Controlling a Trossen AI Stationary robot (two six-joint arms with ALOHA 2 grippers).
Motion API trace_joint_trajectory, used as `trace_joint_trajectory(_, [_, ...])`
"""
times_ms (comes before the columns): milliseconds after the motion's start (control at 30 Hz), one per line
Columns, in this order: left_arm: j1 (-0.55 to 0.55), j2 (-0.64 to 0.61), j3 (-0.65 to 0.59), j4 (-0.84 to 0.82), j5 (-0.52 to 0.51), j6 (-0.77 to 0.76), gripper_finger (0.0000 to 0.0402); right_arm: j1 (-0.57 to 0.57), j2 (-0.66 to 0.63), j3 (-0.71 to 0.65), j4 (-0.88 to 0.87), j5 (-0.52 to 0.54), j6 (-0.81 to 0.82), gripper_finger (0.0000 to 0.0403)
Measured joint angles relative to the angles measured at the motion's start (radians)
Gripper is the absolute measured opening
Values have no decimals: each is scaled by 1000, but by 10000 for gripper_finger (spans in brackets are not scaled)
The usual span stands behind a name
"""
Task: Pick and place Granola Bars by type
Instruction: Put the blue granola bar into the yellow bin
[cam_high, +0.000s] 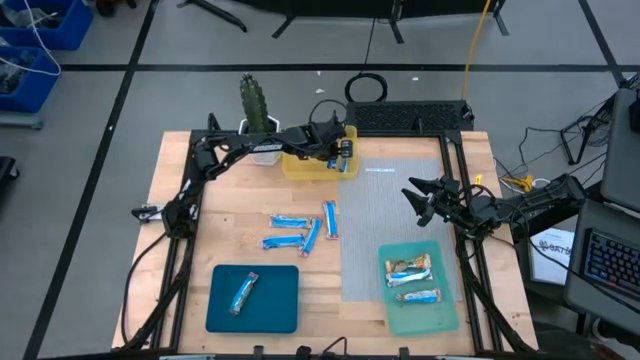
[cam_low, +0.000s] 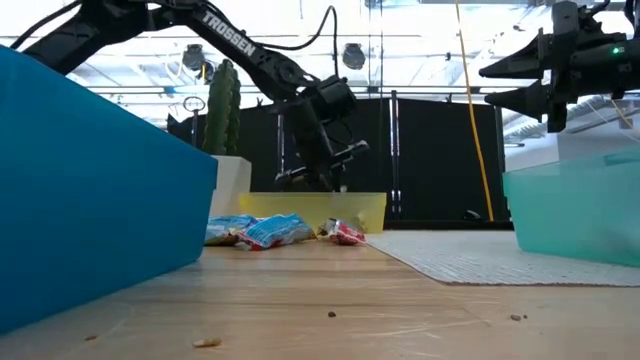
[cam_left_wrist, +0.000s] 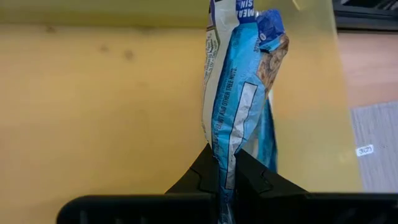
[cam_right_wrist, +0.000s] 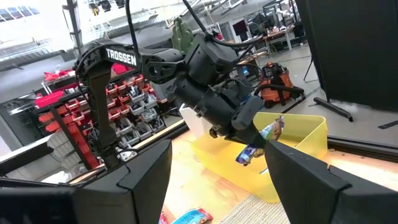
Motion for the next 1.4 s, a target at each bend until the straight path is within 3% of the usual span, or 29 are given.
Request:
trace_joint_trajectory(167, [-3,0,0,25,16,11,19,0,0,0,0,0,0,251])
trace_joint_trajectory(400, [-2,0,0,59,4,-29,74,0,0,0,0,0,0,251])
trace_joint_trajectory(933, [-2,0,0,60,34,46,90,0,0,0,0,0,0,251])
trace_joint_trajectory(1400, [-4,0,0,115,139,76,279,0,0,0,0,0,0,251])
